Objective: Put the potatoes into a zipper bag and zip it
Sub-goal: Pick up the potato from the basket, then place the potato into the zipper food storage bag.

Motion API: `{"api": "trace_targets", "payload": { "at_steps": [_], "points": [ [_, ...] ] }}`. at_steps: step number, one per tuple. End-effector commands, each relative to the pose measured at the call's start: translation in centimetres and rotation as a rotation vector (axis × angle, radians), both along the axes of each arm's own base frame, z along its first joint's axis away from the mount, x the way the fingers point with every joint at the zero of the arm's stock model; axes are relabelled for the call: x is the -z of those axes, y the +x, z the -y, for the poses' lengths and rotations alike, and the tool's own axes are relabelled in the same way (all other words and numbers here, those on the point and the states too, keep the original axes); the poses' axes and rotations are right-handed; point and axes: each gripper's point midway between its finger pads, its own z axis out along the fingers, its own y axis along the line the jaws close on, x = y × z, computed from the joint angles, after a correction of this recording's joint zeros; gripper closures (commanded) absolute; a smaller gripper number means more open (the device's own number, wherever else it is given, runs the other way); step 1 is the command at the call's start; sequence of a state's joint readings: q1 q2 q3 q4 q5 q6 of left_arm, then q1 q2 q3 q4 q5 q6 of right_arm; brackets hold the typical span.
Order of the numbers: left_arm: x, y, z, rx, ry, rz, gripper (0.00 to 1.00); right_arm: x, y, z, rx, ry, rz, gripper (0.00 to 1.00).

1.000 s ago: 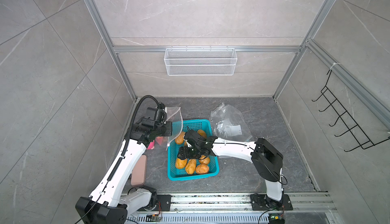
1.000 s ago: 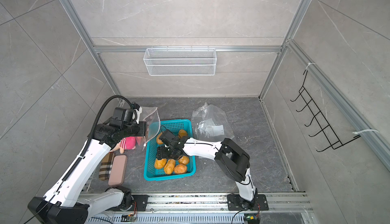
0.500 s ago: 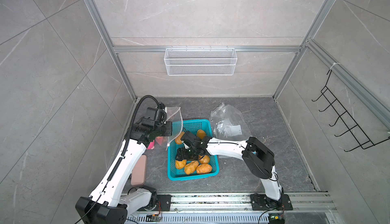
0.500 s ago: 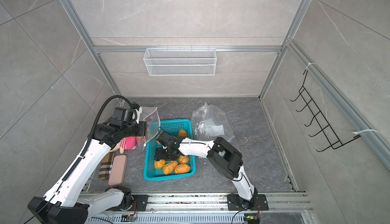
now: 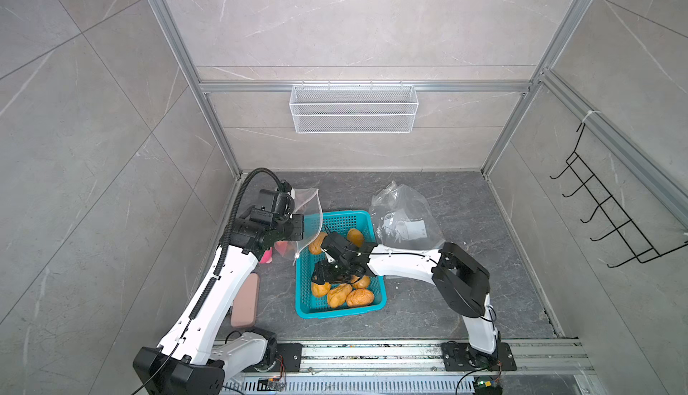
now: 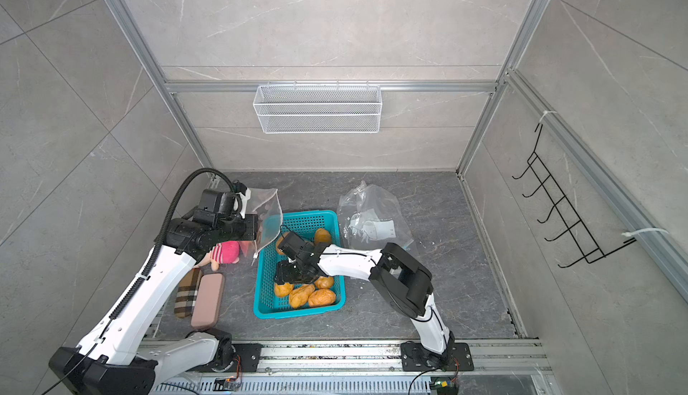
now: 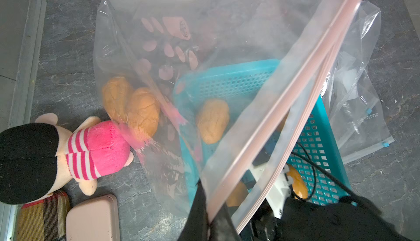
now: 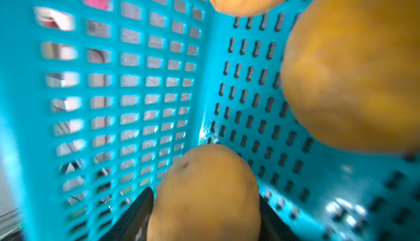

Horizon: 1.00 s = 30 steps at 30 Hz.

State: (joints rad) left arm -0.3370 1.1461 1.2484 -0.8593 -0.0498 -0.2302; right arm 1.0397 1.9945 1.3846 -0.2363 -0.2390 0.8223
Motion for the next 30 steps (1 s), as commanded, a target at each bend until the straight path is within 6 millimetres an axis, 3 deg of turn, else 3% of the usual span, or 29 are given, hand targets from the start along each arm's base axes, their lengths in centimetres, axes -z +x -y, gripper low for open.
{"api": "trace_targets", "payload": {
  "at_steps": [1,6,10,15,18,23,28,30],
  "points": [
    [-0.5,0.0,0.1,0.019,0.003,0.024,1.0,-5.9,1.3,0.3,0.017,0.124,0.184,0.39],
    [-0.4,0.0,0.2,0.022,0.002,0.021,1.0,-10.0,1.7,2.8,0.035,0.168,0.356,0.41],
    [-0.3,0.0,0.3,0.025,0.0,0.015,1.0,-14.5,2.0,4.3,0.049,0.238,0.499,0.42],
    [-0.4,0.0,0.3,0.025,0.0,0.018,1.0,-20.8,1.7,3.8,0.036,0.418,0.621,0.42],
    [-0.4,0.0,0.2,0.022,0.003,0.019,1.0,-23.2,2.0,2.6,0.031,0.489,0.649,0.42],
    [-0.4,0.0,0.3,0.023,0.001,0.017,1.0,-24.9,4.0,1.3,0.091,0.486,0.688,0.42],
    [-0.5,0.0,0.1,0.018,0.003,0.024,1.0,-25.1,5.9,0.0,0.125,0.446,0.718,0.41],
    [-0.4,0.0,0.2,0.02,0.005,0.022,1.0,-24.3,6.7,-0.3,0.142,0.395,0.711,0.41]
  ]
}}
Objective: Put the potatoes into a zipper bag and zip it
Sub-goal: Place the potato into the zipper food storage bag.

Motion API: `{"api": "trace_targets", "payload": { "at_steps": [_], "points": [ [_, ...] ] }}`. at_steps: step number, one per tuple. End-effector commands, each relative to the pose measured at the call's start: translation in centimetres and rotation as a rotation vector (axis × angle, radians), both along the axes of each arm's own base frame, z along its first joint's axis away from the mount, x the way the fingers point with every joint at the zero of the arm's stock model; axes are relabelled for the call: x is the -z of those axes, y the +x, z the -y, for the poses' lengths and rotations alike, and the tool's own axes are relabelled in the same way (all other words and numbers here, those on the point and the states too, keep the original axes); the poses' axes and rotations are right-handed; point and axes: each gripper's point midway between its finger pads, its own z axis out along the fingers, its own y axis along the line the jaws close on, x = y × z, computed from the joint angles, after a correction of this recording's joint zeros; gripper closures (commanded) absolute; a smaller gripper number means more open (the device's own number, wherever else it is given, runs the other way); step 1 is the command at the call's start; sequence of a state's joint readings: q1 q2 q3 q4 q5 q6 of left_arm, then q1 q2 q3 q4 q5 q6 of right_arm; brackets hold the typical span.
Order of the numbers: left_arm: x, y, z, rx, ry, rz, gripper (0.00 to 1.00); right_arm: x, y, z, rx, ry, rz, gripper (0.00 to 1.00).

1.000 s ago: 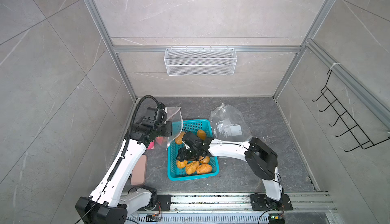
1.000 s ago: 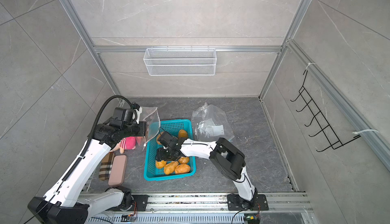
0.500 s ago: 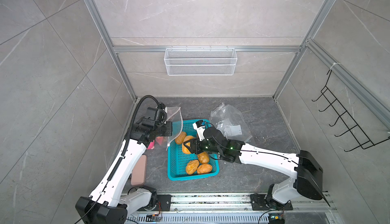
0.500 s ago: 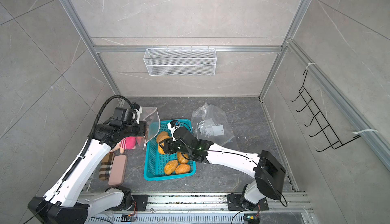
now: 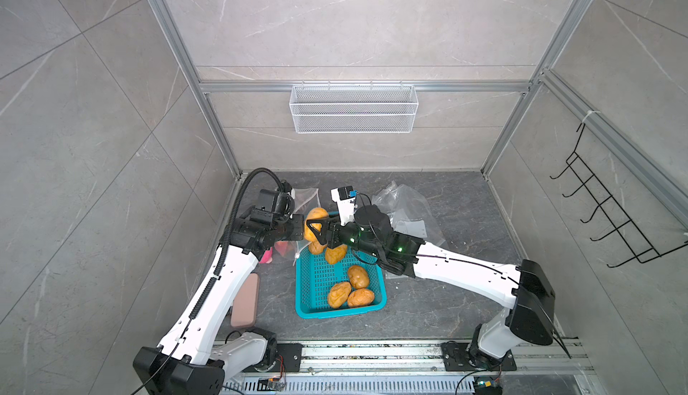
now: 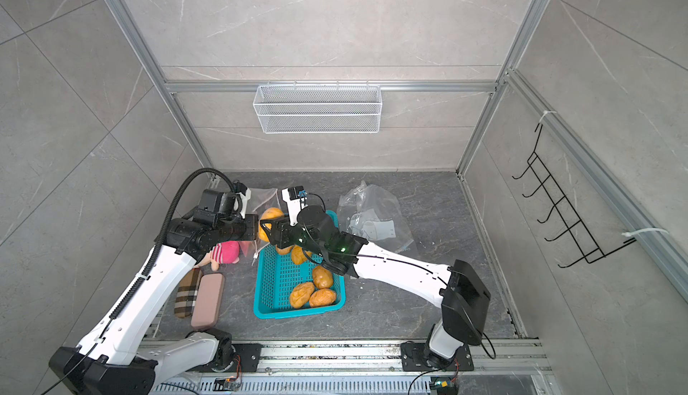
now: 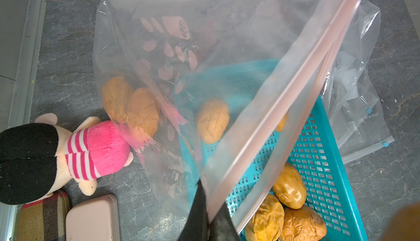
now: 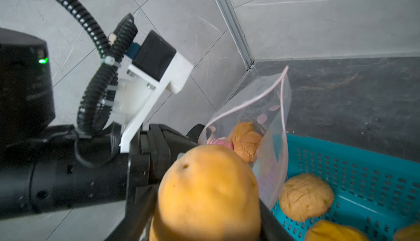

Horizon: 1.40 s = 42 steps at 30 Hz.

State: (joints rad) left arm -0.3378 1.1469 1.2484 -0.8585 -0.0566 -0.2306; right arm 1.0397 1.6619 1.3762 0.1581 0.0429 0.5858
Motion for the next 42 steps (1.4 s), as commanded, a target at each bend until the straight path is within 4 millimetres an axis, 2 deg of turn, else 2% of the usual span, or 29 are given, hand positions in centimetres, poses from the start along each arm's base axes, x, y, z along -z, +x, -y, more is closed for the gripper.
{"api": "trace_targets", "payload": {
  "at_steps": [1,7,17,25,33,38,42],
  "points": [
    [-0.5,0.0,0.2,0.023,0.0,0.021,1.0,0.8,1.5,-0.5,0.067,-0.066,0.014,0.41],
    [-0.6,-0.1,0.2,0.022,0.001,0.027,1.0,3.0,3.3,-0.2,0.152,-0.125,0.014,0.4],
    [-0.6,-0.1,0.1,0.02,0.002,0.027,1.0,4.7,4.3,-1.3,0.154,-0.171,-0.003,0.34],
    [-0.6,-0.1,0.2,0.023,-0.001,0.026,1.0,5.0,4.6,-1.5,0.149,-0.192,-0.029,0.23],
    [-0.6,-0.1,0.2,0.023,0.0,0.025,1.0,3.3,3.8,0.0,0.148,-0.185,0.002,0.23],
    [-0.5,0.0,0.1,0.016,0.004,0.025,1.0,1.9,2.9,2.1,0.142,-0.172,0.057,0.23],
    [-0.8,0.3,-1.0,-0.031,0.04,0.046,1.0,0.4,1.9,4.0,0.141,-0.158,0.111,0.23]
  ]
}}
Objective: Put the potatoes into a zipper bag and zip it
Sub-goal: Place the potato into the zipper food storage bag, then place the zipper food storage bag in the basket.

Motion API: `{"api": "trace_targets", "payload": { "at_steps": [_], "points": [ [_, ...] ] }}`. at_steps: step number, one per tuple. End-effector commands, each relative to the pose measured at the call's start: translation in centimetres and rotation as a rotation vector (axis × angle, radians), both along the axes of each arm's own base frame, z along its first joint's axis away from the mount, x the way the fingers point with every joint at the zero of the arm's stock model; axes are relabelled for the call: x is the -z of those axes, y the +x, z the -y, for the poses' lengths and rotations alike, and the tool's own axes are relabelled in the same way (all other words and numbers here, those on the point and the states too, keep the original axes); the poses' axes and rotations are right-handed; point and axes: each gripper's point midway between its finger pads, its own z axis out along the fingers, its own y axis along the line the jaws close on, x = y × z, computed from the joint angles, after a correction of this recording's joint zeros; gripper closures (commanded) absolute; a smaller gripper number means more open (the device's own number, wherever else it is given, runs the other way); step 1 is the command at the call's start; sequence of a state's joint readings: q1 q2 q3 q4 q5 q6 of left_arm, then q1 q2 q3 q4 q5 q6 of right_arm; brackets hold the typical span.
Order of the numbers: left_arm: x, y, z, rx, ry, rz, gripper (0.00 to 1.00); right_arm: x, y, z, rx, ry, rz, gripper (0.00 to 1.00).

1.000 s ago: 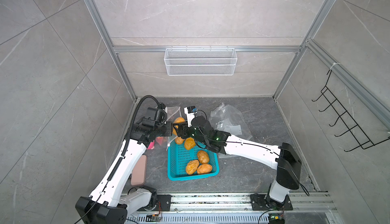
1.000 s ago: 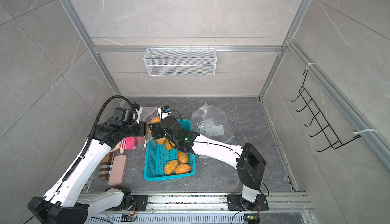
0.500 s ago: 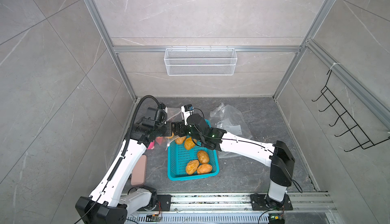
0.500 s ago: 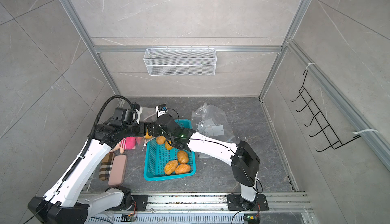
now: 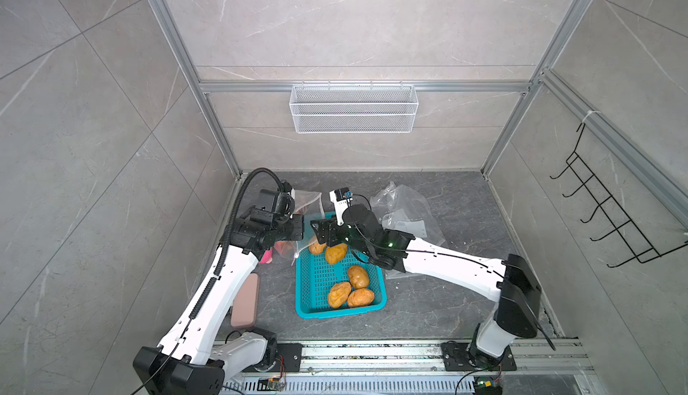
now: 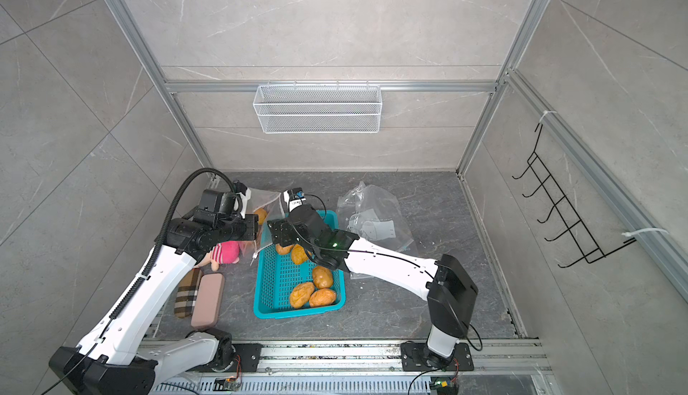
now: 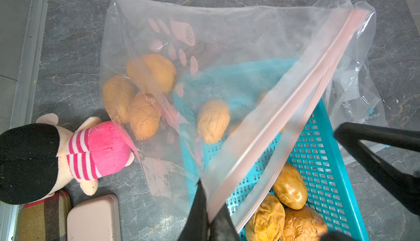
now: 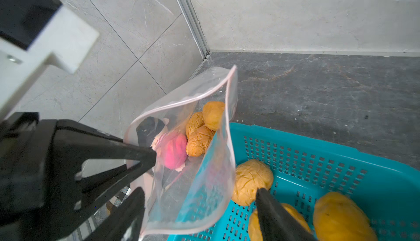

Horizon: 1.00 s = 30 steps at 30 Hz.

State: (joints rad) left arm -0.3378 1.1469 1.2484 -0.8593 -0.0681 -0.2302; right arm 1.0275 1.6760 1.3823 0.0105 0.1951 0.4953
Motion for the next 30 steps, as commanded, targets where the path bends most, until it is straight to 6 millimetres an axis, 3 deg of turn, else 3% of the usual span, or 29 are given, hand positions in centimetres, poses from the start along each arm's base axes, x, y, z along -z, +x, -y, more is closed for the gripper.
{"api": "trace_targets", "payload": {
  "at_steps": [1,7,12,15,20,25,30],
  "points": [
    [-0.9,0.4,-1.1,-0.039,0.038,0.05,1.0,-3.5,-0.6,1.8,0.0,0.041,0.095,0.23],
    [-1.8,0.7,-1.9,-0.08,0.045,0.076,1.0,-3.7,-2.0,3.9,-0.017,0.041,0.085,0.23],
    [-4.2,1.9,-3.2,-0.159,0.098,0.103,1.0,-4.1,-3.4,5.8,-0.034,0.029,0.096,0.23],
    [-7.0,2.6,-4.9,-0.238,0.164,0.136,1.0,-4.4,-4.0,7.4,-0.013,0.034,0.107,0.23],
    [-14.0,2.8,-5.8,-0.276,0.159,0.284,1.0,-4.3,-4.7,9.4,0.006,0.012,0.118,0.23],
    [-18.4,2.0,-2.3,-0.085,0.017,0.375,1.0,-4.5,-5.2,11.1,0.027,-0.005,0.134,0.23],
    [-19.6,0.3,2.3,0.158,-0.146,0.374,1.0,-5.0,-5.8,12.4,0.039,-0.01,0.137,0.23]
  ]
}}
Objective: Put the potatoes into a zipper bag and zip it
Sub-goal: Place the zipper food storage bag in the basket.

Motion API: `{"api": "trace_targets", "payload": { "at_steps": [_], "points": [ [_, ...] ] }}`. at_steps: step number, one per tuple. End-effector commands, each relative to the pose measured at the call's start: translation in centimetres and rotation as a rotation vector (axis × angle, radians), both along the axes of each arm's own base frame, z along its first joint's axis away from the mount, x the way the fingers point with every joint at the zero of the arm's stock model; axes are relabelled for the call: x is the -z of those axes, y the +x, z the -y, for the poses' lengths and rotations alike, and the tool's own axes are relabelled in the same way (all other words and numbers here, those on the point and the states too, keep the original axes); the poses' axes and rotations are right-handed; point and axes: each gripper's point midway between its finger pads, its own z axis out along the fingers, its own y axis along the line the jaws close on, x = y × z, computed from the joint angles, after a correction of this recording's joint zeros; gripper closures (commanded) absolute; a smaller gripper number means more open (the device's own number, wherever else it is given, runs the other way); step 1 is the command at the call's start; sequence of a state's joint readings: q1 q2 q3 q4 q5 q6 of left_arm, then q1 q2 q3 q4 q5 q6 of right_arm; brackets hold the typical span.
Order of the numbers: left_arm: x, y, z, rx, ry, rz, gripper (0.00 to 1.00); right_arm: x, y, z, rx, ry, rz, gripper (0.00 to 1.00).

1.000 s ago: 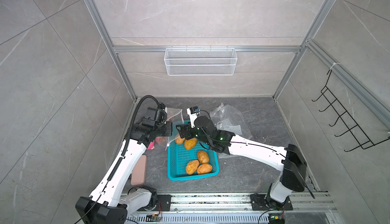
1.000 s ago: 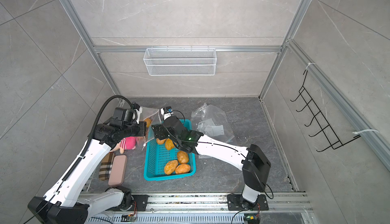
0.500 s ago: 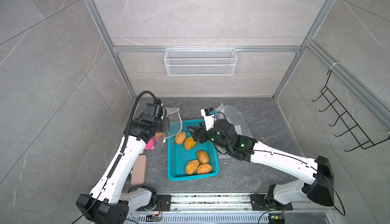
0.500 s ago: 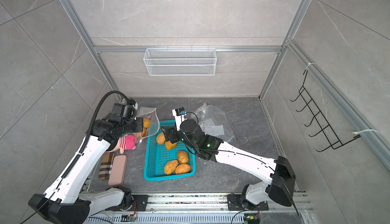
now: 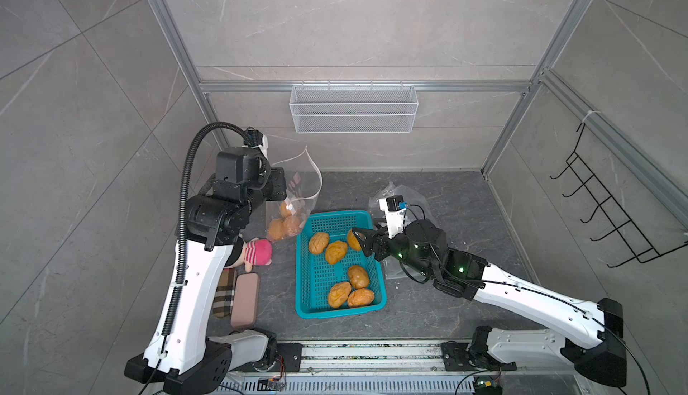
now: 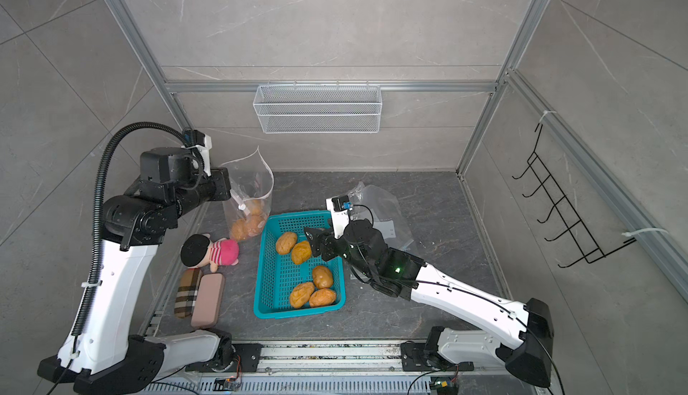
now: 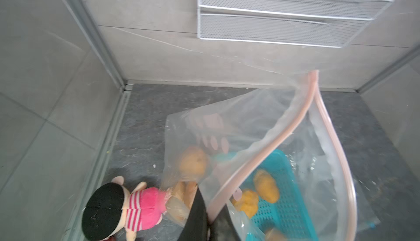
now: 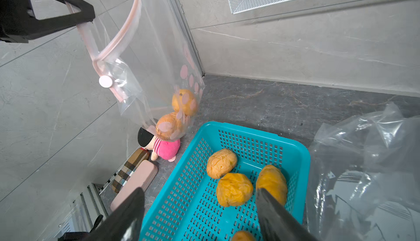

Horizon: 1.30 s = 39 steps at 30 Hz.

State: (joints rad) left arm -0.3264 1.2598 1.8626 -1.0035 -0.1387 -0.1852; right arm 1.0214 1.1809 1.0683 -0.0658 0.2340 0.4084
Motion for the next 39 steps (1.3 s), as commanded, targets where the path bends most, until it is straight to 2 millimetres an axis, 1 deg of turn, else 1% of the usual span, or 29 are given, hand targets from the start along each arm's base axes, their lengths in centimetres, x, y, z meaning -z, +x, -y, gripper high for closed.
{"api": "trace_targets", "payload": {
  "at_steps": [1,3,4,5,7,9,11,14,16,18,20,22,25,28,30,32,35,37,39],
  "points": [
    [-1.4,-1.8,4.4,0.267,-0.096,0.013,1.0,0.2,-0.2,1.6,0.028,-0.036,0.015,0.23],
    [-1.2,-3.2,7.3,0.436,-0.174,-0.032,1.0,0.1,-0.2,2.2,0.043,-0.045,0.032,0.23],
    [-1.2,-3.9,8.3,0.502,-0.204,-0.05,1.0,0.1,-0.3,2.6,0.048,-0.05,0.043,0.23],
    [-0.9,-4.3,9.1,0.541,-0.228,-0.072,1.0,-0.2,-0.4,2.9,0.052,-0.05,0.057,0.23],
    [-0.4,-4.9,9.9,0.584,-0.259,-0.109,1.0,-0.2,-0.3,3.5,0.068,-0.06,0.075,0.23],
    [0.4,-5.1,10.1,0.591,-0.265,-0.153,1.0,-0.6,-0.4,4.0,0.073,-0.073,0.095,0.23],
    [1.7,-5.0,9.8,0.561,-0.258,-0.21,1.0,-0.8,-0.5,4.4,0.077,-0.089,0.114,0.23],
    [4.5,-5.3,9.8,0.542,-0.259,-0.342,1.0,-1.4,-0.7,5.0,0.075,-0.125,0.157,0.23],
    [6.8,-5.5,9.9,0.534,-0.252,-0.433,1.0,-1.6,-0.9,5.1,0.059,-0.155,0.19,0.22],
    [9.1,-5.7,9.6,0.51,-0.236,-0.507,1.0,-1.7,-1.3,4.6,0.011,-0.188,0.226,0.21],
    [11.3,-6.1,9.3,0.491,-0.217,-0.576,1.0,-1.3,-2.0,3.5,-0.085,-0.239,0.271,0.2],
    [12.8,-6.8,9.3,0.49,-0.209,-0.628,1.0,-0.8,-2.9,2.1,-0.194,-0.298,0.31,0.2],
    [14.5,-8.0,9.1,0.487,-0.196,-0.674,1.0,-0.5,-3.0,0.9,-0.267,-0.368,0.364,0.21],
    [15.2,-9.0,8.8,0.487,-0.187,-0.688,1.0,-0.4,-3.0,-0.3,-0.34,-0.428,0.439,0.23],
    [15.3,-9.3,8.5,0.479,-0.178,-0.68,1.0,-0.5,-2.8,-0.8,-0.398,-0.438,0.461,0.24],
    [15.2,-9.7,8.3,0.479,-0.179,-0.674,1.0,-0.8,-2.4,-1.4,-0.457,-0.425,0.458,0.25],
    [15.3,-10.0,8.2,0.477,-0.176,-0.674,1.0,-1.2,-2.3,-2.5,-0.563,-0.44,0.446,0.25],
    [15.5,-10.2,8.1,0.475,-0.175,-0.675,1.0,-1.5,-1.6,-2.8,-0.584,-0.462,0.447,0.26],
    [15.5,-10.5,8.1,0.479,-0.175,-0.676,1.0,-1.7,-1.1,-2.9,-0.63,-0.447,0.435,0.25]
  ]
}}
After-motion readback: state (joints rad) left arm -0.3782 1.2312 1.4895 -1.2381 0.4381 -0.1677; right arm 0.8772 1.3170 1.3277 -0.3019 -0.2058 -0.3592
